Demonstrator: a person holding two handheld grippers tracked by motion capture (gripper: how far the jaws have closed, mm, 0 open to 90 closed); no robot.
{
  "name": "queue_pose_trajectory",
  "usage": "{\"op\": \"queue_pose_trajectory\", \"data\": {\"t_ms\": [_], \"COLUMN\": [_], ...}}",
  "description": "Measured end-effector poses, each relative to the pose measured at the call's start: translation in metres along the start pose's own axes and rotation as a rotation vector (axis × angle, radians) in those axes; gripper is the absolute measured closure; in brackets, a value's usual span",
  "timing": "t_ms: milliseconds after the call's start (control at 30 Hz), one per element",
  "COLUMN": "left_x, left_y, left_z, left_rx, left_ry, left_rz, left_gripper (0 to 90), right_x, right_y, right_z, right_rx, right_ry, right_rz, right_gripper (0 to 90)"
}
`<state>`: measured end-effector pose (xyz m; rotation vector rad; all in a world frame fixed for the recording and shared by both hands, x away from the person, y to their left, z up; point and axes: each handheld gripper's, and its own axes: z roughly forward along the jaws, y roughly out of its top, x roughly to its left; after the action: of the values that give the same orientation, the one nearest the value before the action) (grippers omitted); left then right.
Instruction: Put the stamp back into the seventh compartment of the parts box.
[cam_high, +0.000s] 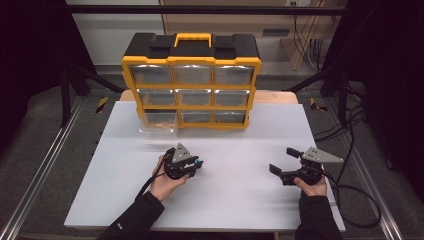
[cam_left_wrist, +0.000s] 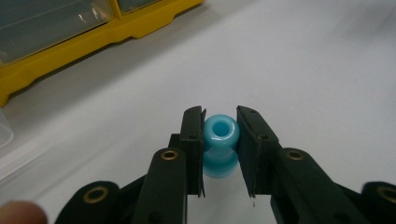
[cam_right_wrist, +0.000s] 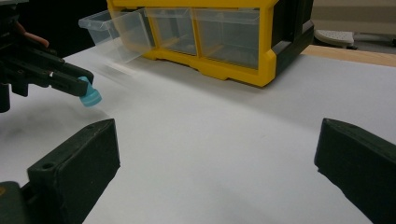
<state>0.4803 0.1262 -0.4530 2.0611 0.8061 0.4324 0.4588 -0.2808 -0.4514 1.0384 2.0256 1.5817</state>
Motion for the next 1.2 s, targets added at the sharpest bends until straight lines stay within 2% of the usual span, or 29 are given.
{"op": "queue_pose_trajectory", "data": {"t_ms": [500,1200], "left_x": [0.005,0.023], "left_y": [0.003,0.008], "left_z": [-0.009,-0.028], "left_rx": [-0.008,-0.044], "left_ry": [0.008,0.044], "left_rz": [-0.004,-0.046], "left_gripper": [72.1,72.1], "right_x": [0.000,0.000], "right_y": [0.000,0.000], "right_z": [0.000,0.000], "right_rx": [-0.001,-0.003], "right_ry": [0.001,-0.002], "right_rz": [0.001,0.000], "right_gripper": [0.7,0.7]}}
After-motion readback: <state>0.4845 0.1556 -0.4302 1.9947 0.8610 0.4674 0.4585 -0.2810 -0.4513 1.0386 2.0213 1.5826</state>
